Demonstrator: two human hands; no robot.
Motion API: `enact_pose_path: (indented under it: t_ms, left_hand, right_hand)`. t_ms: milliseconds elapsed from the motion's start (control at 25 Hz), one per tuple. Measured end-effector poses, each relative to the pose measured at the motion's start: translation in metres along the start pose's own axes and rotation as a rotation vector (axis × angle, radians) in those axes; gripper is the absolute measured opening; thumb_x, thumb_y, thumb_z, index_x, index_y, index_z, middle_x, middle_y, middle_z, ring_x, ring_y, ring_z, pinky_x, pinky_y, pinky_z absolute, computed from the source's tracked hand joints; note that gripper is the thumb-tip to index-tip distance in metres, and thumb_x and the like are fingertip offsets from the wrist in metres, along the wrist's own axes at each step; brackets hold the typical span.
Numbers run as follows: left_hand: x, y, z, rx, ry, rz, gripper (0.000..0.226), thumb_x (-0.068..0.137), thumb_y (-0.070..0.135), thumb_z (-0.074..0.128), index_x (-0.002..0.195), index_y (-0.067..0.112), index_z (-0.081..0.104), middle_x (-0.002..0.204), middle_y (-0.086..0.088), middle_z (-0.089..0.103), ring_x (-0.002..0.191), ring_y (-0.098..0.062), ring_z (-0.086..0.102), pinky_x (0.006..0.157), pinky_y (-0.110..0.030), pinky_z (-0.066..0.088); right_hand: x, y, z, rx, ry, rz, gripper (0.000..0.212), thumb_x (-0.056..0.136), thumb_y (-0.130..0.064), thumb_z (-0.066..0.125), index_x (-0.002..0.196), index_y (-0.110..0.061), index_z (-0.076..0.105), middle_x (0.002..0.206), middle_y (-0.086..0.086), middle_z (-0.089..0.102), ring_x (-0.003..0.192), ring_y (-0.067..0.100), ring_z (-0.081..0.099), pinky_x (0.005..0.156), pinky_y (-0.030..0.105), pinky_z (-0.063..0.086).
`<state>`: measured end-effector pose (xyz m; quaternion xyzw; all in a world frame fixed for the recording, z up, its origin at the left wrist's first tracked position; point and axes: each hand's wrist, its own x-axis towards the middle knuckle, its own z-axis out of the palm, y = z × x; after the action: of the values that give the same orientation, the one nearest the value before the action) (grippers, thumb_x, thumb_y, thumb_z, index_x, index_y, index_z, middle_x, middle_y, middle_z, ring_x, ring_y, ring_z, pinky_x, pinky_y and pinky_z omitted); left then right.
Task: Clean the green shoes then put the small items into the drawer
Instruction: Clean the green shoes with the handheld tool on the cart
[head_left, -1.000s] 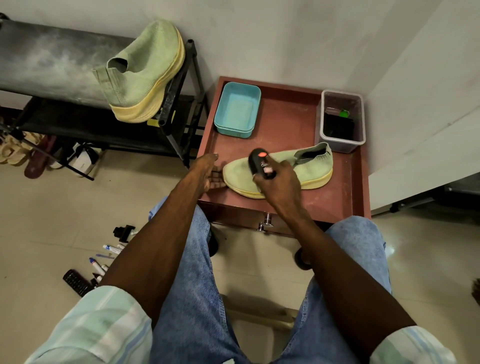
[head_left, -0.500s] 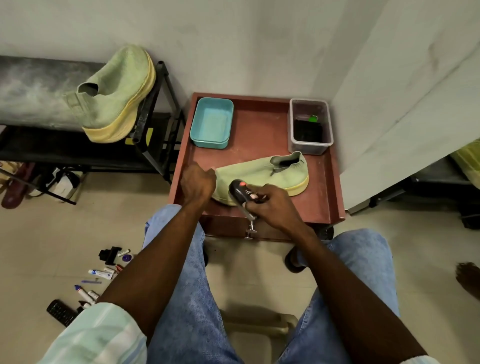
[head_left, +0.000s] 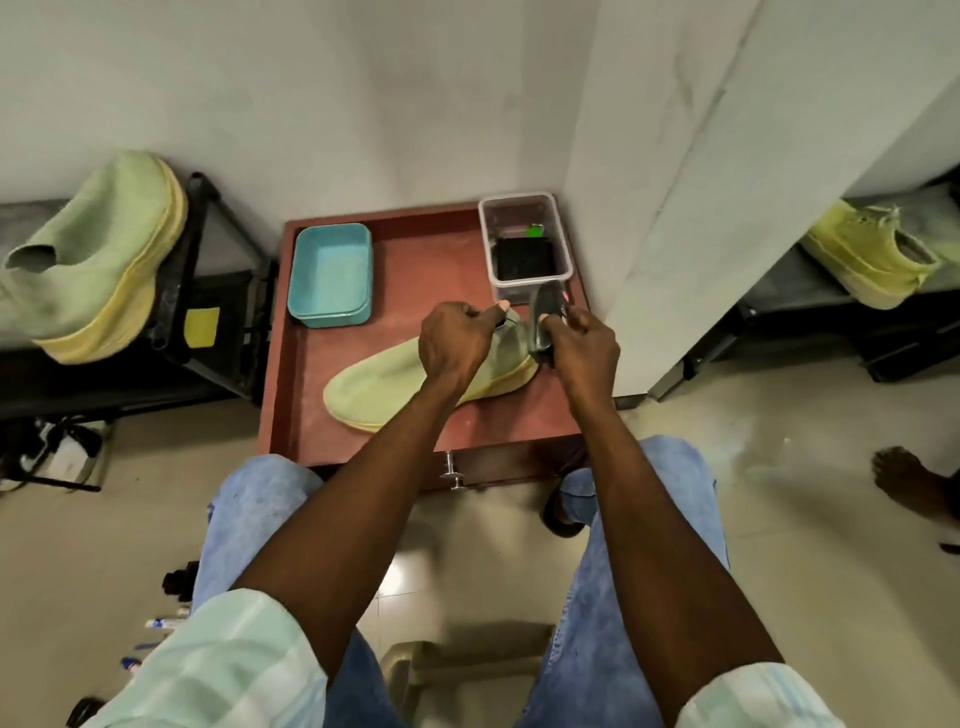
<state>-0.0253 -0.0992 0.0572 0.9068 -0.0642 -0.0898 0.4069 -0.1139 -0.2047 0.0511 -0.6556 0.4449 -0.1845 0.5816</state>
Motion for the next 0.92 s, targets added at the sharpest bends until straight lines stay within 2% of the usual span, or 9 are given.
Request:
enact_pose_path:
  t_ms: [120,200,280,360,480,600,720,800,920]
  left_hand:
    - [0.006,0.005,0.01,0.031,-0.059,0.022,0.048,0.087,0.04,0.063,0.051,0.008,0.056,0.053,-0.01,0.053,0.057,-0.028,0.054,0.055,-0.032,0.035]
    - [0.005,0.004,0.013,0.028,-0.042,0.004,0.041,0.088,0.025,0.061,0.051,0.009,0.054,0.056,-0.013,0.054,0.063,-0.034,0.057,0.057,-0.03,0.034]
    - [-0.002,-0.005,0.016,0.018,-0.011,-0.041,0.028,0.086,0.019,0.06,0.064,0.004,0.067,0.073,-0.019,0.067,0.074,-0.038,0.063,0.06,-0.031,0.039]
    - [-0.014,-0.022,0.019,-0.036,0.032,-0.086,0.022,0.085,0.018,0.061,0.076,0.0,0.071,0.083,-0.021,0.071,0.08,-0.038,0.065,0.065,-0.032,0.045]
    - [-0.024,-0.04,0.022,-0.118,0.091,-0.162,0.025,0.086,0.018,0.062,0.074,-0.003,0.069,0.079,-0.023,0.069,0.077,-0.036,0.065,0.066,-0.038,0.047]
    - [-0.023,-0.045,0.027,-0.217,0.115,-0.241,0.02,0.083,0.016,0.062,0.075,0.001,0.072,0.077,-0.019,0.071,0.071,-0.03,0.063,0.068,-0.04,0.05]
    - [-0.026,-0.045,0.027,-0.341,0.123,-0.315,0.015,0.083,0.021,0.069,0.081,0.007,0.076,0.071,-0.006,0.069,0.068,-0.02,0.06,0.069,-0.029,0.047]
    - [-0.024,-0.047,0.027,-0.457,0.11,-0.37,0.011,0.079,0.021,0.074,0.074,0.012,0.075,0.064,0.001,0.063,0.062,-0.015,0.055,0.067,-0.027,0.044]
    - [-0.019,-0.053,0.026,-0.622,0.044,-0.462,0.015,0.068,0.017,0.074,0.055,0.015,0.067,0.058,0.003,0.062,0.06,-0.015,0.053,0.065,-0.031,0.046]
  right_hand:
    - [0.005,0.0,-0.003,-0.047,0.015,0.012,0.037,0.075,-0.037,0.062,0.109,-0.028,0.074,0.09,-0.005,0.074,0.085,0.014,0.066,0.084,0.037,0.056]
    - [0.006,0.001,-0.004,-0.042,0.04,-0.004,0.035,0.077,-0.035,0.061,0.109,-0.026,0.074,0.089,-0.002,0.073,0.086,0.017,0.065,0.083,0.036,0.055]
    - [0.007,0.001,-0.003,-0.067,0.062,-0.057,0.037,0.079,-0.034,0.061,0.113,-0.023,0.073,0.091,0.001,0.073,0.087,0.019,0.065,0.08,0.033,0.054]
    - [0.004,0.001,-0.003,-0.085,0.048,-0.125,0.04,0.079,-0.032,0.062,0.117,-0.022,0.071,0.09,-0.001,0.072,0.085,0.017,0.066,0.074,0.028,0.053]
    - [-0.009,0.001,0.004,-0.124,-0.086,-0.267,0.04,0.079,-0.033,0.066,0.118,-0.023,0.069,0.096,-0.002,0.071,0.085,0.012,0.065,0.071,0.024,0.051]
    - [-0.026,0.011,0.012,-0.456,-0.272,-0.436,0.044,0.081,-0.038,0.066,0.123,-0.025,0.066,0.096,0.004,0.061,0.085,0.017,0.059,0.071,0.027,0.045]
    - [-0.018,0.022,0.004,-0.537,-0.075,-0.37,0.048,0.08,-0.04,0.066,0.125,-0.023,0.064,0.101,0.01,0.062,0.093,0.026,0.06,0.08,0.035,0.051]
    - [-0.013,0.025,0.0,-0.504,0.044,-0.262,0.051,0.081,-0.04,0.067,0.127,-0.021,0.063,0.107,0.012,0.061,0.099,0.029,0.059,0.085,0.034,0.05]
    - [-0.027,0.022,0.014,-0.514,-0.137,-0.406,0.056,0.08,-0.041,0.067,0.132,-0.023,0.058,0.106,0.007,0.058,0.094,0.021,0.058,0.076,0.027,0.046]
